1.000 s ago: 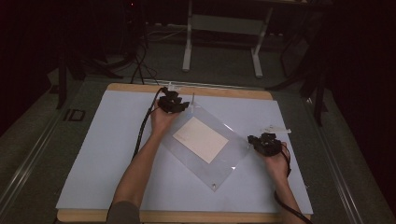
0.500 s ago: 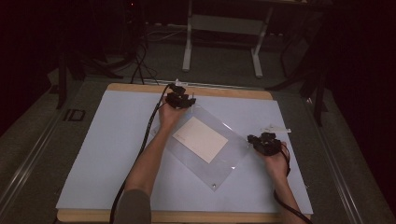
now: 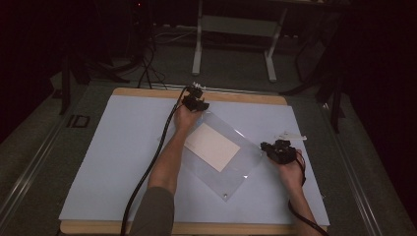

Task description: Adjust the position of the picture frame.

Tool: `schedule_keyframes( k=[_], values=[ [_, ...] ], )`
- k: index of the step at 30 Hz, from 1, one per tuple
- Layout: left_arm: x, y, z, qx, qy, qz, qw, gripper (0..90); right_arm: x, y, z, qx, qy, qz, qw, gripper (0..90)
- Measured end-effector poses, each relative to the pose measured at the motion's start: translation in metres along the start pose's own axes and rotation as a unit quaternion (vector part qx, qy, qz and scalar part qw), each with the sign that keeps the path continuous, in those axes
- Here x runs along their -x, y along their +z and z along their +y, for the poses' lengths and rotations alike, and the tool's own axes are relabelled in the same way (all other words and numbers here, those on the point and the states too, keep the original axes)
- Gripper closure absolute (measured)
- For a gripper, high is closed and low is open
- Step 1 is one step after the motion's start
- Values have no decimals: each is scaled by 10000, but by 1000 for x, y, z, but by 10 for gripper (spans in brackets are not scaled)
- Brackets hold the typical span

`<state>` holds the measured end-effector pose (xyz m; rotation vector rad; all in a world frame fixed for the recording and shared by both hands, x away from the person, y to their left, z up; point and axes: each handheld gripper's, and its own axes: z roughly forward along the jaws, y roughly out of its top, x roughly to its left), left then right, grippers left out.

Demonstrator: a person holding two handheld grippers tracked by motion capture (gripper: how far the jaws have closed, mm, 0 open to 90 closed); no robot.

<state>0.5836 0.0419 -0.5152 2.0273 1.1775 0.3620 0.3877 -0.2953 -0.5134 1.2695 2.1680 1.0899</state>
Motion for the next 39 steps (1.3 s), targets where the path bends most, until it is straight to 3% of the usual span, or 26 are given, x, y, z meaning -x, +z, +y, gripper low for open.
schedule_keyframes(
  k=[6, 8, 9, 11, 12, 14, 18, 19, 20, 22, 25, 29, 31, 37, 39],
  values=[
    [2, 7, 7, 5, -57, 63, 10000, 673, 0, 0, -1, 26, 44, 10, 10000, 847],
    [-1, 8, 6, 9, -196, 80, 9998, 726, 1, 0, -1, 39, 104, 43, 9999, 843],
    [-2, 8, 6, -21, -231, 120, 9997, 795, 2, 0, -1, 58, 179, 100, 9998, 840],
    [-2, 8, 6, -15, -178, 131, 9998, 806, 2, 0, -1, 58, 179, 100, 9998, 840],
    [5, 9, 8, -90, 169, 440, 9988, 806, 3, 0, -1, 48, 207, 135, 9997, 838],
    [7, 9, 7, -75, 164, 512, 9985, 831, 6, 0, -2, 74, 333, 228, 9992, 830],
    [5, 6, 6, -53, 74, 457, 9989, 833, 9, 0, -2, 92, 560, 348, 9978, 823],
    [5, 6, 5, -47, 101, 467, 9988, 835, 8, 0, -2, 86, 576, 341, 9977, 823],
    [7, 3, 5, -63, 274, 577, 9979, 839, 8, 0, -2, 81, 631, 353, 9974, 821],
    [7, 1, 4, -33, 336, 604, 9976, 844, 8, 0, -1, 82, 724, 367, 9967, 818],
    [4, -8, -1, 75, 412, 485, 9979, 846, 9, -3, 1, 139, 829, 421, 9956, 810],
    [1, -13, -4, 4, 522, 370, 9980, 846, 10, -4, 0, 131, 931, 471, 9945, 805],
    [-5, -26, -10, -3, 616, 84, 9981, 847, 13, -6, 1, 155, 1031, 497, 9933, 800],
    [-11, -52, -21, -125, 757, -125, 9970, 845, 12, -9, 8, 175, 953, 531, 9939, 799],
    [-13, -61, -26, -186, 893, -179, 9957, 846, 11, -8, 10, 159, 950, 534, 9939, 799]
  ],
)
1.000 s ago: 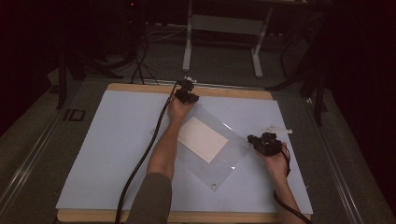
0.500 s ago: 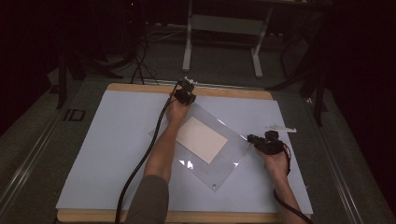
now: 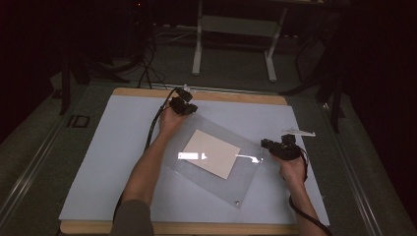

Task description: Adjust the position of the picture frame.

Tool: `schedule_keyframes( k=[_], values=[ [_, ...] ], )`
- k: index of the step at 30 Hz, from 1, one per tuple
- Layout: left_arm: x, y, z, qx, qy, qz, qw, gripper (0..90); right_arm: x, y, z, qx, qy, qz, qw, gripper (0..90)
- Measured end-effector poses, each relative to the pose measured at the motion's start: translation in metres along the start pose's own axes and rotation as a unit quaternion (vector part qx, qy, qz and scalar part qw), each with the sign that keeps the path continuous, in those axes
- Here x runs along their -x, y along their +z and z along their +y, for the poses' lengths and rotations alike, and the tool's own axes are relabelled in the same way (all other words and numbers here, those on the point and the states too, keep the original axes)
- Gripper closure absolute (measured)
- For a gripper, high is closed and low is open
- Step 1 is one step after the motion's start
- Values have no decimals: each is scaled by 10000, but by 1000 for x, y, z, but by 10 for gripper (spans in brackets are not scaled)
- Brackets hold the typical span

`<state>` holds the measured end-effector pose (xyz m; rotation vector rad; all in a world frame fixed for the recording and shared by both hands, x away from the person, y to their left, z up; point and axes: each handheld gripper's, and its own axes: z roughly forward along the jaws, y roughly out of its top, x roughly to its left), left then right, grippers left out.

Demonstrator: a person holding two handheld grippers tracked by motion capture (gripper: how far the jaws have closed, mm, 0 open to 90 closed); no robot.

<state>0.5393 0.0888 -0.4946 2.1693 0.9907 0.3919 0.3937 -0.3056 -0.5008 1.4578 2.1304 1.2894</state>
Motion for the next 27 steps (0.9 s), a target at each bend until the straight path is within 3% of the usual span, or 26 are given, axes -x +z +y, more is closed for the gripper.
schedule_keyframes(
  k=[3, 12, 18, 22, 27],
  values=[
    [-1, -14, -10, -37, 150, -61, 9999, 846, 0, 3, 5, -4, -40, 4, 10000, 799],
    [-6, -56, -37, 132, 142, -116, 9997, 843, -12, 12, 30, -134, -275, 134, 9994, 800],
    [3, -84, -61, 148, 297, -63, 9994, 842, -16, 22, 45, -229, -344, 196, 9990, 800],
    [9, -95, -86, 88, 227, -10, 9997, 842, -18, 35, 50, -325, -387, 259, 9984, 800],
    [4, -97, -107, 132, -64, 69, 9999, 843, -28, 50, 49, -474, -473, 304, 9973, 805]
  ],
)
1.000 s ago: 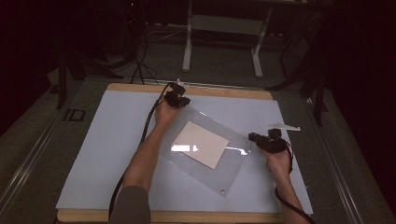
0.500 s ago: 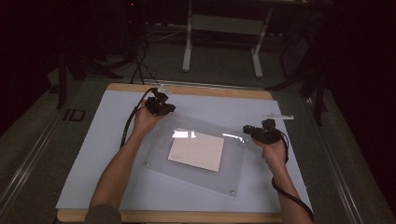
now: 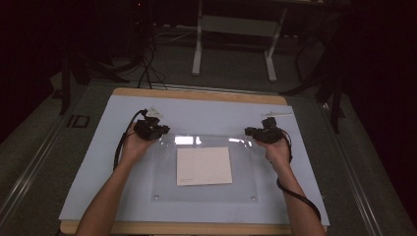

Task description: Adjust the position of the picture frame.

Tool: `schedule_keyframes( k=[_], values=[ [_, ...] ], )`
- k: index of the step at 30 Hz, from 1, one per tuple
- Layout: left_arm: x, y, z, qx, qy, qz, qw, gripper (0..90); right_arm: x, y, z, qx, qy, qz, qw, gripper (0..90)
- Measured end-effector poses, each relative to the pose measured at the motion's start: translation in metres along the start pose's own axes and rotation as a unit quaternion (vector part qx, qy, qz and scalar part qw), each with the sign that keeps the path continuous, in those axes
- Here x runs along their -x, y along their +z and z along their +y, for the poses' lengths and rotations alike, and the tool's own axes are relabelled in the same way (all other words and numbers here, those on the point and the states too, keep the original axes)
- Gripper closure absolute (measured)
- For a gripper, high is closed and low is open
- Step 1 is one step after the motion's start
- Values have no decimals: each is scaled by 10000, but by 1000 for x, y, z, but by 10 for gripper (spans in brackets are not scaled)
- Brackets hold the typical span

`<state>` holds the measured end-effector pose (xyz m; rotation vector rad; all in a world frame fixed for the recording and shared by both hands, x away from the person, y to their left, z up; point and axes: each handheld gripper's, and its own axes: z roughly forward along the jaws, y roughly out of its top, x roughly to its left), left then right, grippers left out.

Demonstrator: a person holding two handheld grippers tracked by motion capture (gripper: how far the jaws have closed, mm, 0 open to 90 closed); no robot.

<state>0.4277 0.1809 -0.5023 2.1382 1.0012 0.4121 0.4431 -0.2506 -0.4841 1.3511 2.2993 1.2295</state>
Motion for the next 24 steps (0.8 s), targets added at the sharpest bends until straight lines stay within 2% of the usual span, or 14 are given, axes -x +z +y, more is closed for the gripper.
schedule_keyframes(
  k=[4, 8, 10, 11, 14, 17, 24],
  values=[
    [-4, 4, -3, 33, -159, 100, 9998, 844, -7, 12, -1, -50, -45, -130, 9999, 815],
    [-2, 9, 2, 73, -149, 173, 9997, 843, -4, 8, -5, 35, 43, -143, 9999, 813],
    [-2, 17, -2, 16, -258, 179, 9995, 844, -3, 10, -6, -8, 32, -205, 9998, 817],
    [-3, 20, -5, 85, -314, 174, 9993, 845, -3, 14, -9, -53, 50, -239, 9997, 821],
    [-1, 20, -7, 167, -378, 223, 9989, 843, 2, 18, -14, 59, 156, -133, 9998, 817],
    [-1, 20, -7, 156, -389, 231, 9989, 843, 0, 18, -15, 91, 68, -174, 9998, 818],
    [1, 16, -10, 163, -449, 306, 9984, 843, 1, 20, -14, 112, 68, -137, 9998, 819]
  ],
)
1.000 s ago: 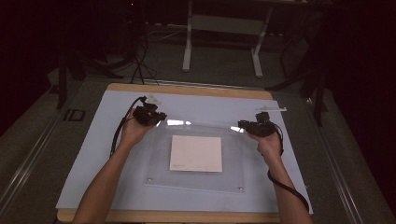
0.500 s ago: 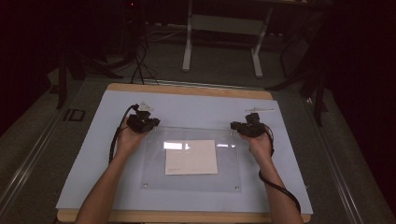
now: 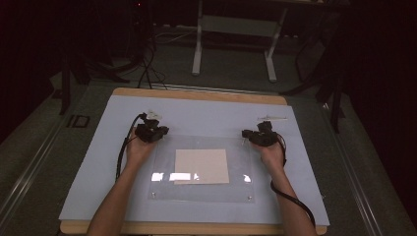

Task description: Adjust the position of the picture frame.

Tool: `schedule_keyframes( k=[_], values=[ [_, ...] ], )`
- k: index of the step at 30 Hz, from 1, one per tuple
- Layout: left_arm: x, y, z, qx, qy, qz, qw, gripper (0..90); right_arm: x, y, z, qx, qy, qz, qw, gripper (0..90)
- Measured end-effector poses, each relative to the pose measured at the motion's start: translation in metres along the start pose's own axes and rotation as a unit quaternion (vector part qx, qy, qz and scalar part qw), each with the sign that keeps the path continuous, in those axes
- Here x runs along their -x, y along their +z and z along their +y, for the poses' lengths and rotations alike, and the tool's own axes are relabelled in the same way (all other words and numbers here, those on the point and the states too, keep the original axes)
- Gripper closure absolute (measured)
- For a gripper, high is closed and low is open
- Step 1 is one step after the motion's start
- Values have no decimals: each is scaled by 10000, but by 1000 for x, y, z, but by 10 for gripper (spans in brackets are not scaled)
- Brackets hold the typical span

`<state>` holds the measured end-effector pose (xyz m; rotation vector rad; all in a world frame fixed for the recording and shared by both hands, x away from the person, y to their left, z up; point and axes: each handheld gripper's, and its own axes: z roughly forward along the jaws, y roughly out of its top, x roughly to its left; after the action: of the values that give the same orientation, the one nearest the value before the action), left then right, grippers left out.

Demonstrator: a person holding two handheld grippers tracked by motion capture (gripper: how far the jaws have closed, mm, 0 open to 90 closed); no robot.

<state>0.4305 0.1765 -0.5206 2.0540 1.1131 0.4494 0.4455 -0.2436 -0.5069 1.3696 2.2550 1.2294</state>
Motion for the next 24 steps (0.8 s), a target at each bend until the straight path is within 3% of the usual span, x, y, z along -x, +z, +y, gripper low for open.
schedule_keyframes(
  k=[10, 16, 24],
  values=[
    [-1, 0, -3, 87, -70, -22, 9999, 837, 1, 3, -1, 93, -26, 66, 9999, 816],
    [-1, 0, -6, 207, -174, -33, 9996, 822, -2, 3, -7, 252, -42, -43, 9997, 816],
    [-3, -7, -12, 509, -375, -85, 9980, 697, -2, 3, -8, 298, -72, -52, 9995, 817]
  ],
)
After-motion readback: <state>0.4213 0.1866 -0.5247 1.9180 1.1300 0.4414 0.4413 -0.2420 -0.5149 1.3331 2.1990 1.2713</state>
